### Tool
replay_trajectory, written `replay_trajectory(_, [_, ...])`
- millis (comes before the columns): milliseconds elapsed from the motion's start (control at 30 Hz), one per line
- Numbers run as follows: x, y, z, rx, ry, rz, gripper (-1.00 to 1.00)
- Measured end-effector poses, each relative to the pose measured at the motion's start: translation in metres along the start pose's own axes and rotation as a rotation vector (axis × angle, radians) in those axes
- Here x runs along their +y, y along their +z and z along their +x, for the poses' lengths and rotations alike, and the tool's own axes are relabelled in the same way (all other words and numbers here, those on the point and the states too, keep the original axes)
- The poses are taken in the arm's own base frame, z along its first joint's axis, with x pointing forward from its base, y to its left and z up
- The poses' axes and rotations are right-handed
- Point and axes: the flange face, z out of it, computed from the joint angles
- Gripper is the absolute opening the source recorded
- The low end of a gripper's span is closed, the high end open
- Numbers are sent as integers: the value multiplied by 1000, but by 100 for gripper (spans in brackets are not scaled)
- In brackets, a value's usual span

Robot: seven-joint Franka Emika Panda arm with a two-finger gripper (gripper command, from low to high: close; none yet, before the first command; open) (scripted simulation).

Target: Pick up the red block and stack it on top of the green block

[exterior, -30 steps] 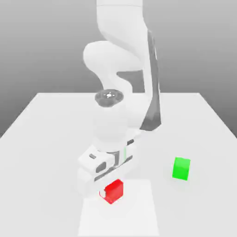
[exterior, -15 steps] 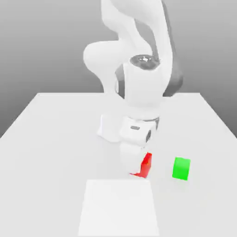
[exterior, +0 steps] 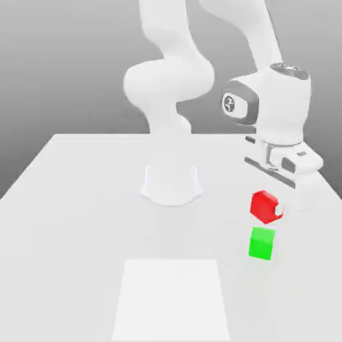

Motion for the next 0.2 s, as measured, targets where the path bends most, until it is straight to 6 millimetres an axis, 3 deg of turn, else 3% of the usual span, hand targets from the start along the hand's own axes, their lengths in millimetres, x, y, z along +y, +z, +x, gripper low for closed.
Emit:
replay_trajectory(67, [0, 16, -2, -1, 2, -2, -100])
replay_trajectory(100, [0, 24, -2, -3, 2, -4, 100])
replay_trajectory(200, [2, 24, -4, -3, 10, -4, 100])
